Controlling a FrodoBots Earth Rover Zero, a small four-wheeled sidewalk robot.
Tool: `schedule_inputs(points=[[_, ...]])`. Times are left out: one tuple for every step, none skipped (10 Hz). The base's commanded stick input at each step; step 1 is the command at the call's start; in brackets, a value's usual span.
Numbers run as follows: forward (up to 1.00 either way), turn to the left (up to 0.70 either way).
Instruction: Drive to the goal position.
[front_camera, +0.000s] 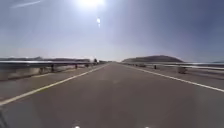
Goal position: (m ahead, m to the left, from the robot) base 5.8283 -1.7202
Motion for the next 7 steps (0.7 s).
schedule_inputs(points=[[1.0, 0.0], [1.0, 0.0], [1.0, 0.0], [1.0, 0.0], [1.0, 0.0], [1.0, 0.0], [1.0, 0.0]])
